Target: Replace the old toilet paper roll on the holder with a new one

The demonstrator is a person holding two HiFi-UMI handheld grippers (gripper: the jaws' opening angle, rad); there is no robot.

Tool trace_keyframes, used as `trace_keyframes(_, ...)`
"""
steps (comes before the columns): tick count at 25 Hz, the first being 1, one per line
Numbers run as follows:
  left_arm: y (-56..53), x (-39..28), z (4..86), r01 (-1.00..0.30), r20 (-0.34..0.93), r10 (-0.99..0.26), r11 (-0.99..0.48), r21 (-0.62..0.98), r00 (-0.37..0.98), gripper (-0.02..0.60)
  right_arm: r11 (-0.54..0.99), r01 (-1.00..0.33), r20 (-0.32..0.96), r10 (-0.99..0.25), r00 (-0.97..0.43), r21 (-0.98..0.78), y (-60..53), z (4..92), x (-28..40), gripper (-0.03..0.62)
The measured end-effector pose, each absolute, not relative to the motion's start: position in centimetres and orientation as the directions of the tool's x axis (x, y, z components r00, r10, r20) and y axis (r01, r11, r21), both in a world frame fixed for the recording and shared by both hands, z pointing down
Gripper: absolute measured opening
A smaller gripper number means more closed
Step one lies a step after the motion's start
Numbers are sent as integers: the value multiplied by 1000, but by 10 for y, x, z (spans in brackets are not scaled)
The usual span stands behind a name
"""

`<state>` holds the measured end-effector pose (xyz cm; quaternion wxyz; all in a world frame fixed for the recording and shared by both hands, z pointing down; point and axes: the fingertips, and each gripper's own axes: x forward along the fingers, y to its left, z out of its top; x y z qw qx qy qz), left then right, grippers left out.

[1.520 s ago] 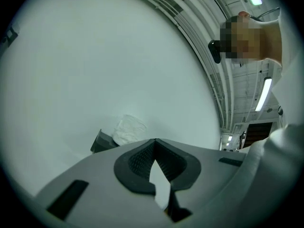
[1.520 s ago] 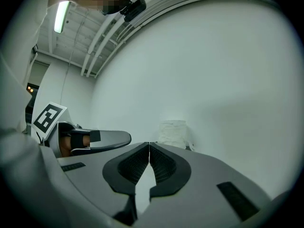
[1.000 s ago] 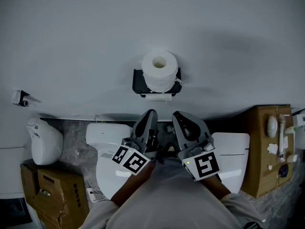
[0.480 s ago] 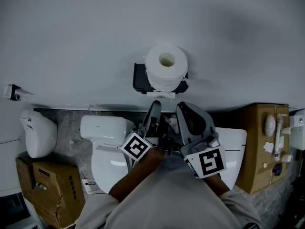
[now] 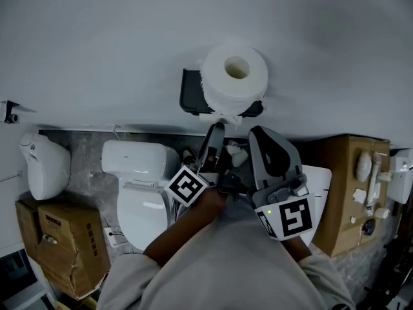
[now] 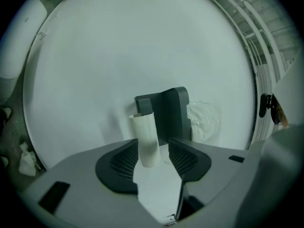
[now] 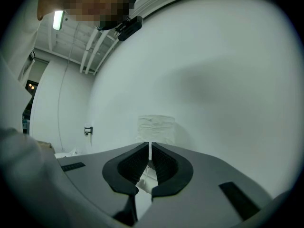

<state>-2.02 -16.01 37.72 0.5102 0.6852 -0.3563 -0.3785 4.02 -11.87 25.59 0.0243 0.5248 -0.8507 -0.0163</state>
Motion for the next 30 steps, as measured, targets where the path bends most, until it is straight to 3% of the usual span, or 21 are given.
trace_keyframes(5,-171,-16,380,-72,-164,-876,-219,973,453,265,448,-893,30,-894,-447,47,-120,258,43,18)
trace_keyframes(19,-192,-14,390,0,-157,-894,-174,985,420,262,438,-898,36,-899,-437,23,-122,263,54,18)
trace_keyframes(22,-193,-14,391,5,-164,-894,-178,984,418,210,438,-899,37,-899,-437,22,-123,264,55,18)
trace_keyframes(30,-195,-4,391,18,-165,-889,-174,985,427,204,436,-900,36,-900,-435,12,-123,265,63,18)
